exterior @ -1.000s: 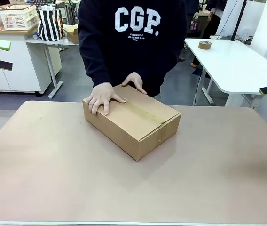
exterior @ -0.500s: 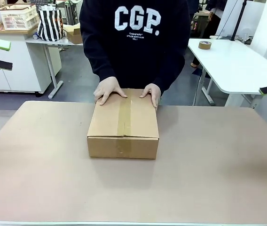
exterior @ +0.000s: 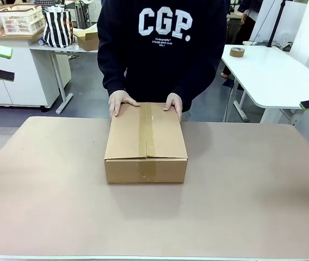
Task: Pack the gift set into the box.
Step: Press and hold the closed box until the human finishes sealing it.
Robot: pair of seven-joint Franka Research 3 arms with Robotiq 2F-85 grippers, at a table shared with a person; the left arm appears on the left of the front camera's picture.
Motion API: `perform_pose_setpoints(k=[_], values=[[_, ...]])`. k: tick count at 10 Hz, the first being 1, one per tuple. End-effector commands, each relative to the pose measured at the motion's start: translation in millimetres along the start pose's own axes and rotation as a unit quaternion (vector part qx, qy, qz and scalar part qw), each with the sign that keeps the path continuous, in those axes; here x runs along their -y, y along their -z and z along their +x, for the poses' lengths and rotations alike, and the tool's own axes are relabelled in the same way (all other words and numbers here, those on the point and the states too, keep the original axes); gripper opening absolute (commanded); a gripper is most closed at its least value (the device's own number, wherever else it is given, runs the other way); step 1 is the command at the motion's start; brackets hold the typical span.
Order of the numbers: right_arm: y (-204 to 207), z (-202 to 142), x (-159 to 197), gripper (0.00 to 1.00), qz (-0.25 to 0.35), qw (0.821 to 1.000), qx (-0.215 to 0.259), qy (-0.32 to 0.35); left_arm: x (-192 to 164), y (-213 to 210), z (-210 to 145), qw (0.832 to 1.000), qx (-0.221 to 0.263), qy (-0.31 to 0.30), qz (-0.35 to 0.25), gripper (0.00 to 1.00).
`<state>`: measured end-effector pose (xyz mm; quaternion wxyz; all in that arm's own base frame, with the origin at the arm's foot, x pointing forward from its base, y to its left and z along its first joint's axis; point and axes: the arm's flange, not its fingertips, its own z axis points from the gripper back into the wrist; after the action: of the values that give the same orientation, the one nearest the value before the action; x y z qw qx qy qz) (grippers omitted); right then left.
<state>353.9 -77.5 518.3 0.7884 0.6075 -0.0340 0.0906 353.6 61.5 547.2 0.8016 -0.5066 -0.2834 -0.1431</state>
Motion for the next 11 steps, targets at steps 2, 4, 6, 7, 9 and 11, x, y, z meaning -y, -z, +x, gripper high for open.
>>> perform_pose_setpoints(k=[2,4,6,7,9,11], values=[[-3.1,-2.5,-2.0,1.00,-0.002,1.000,-0.006,0.000,1.2,-2.4,-0.3,1.000,-0.007,-0.004,0.001,1.00],[-3.1,-2.5,-2.0,1.00,-0.002,1.000,-0.006,0.000,1.2,-2.4,-0.3,1.000,-0.007,-0.004,0.001,1.00],[-3.1,-2.5,-2.0,1.00,-0.002,1.000,-0.006,0.000,1.2,-2.4,-0.3,1.000,-0.007,-0.004,0.001,1.00],[0.0,0.0,0.0,1.00,0.000,1.000,0.000,0.000,0.0,0.0,0.0,1.000,0.000,0.000,0.000,1.00],[0.1,0.1,0.2,1.00,0.000,1.000,0.000,0.000,0.0,0.0,0.0,1.000,0.000,0.000,0.000,1.00],[0.1,0.1,0.2,1.00,0.000,1.000,0.000,0.000,0.0,0.0,0.0,1.000,0.000,0.000,0.000,1.00]])
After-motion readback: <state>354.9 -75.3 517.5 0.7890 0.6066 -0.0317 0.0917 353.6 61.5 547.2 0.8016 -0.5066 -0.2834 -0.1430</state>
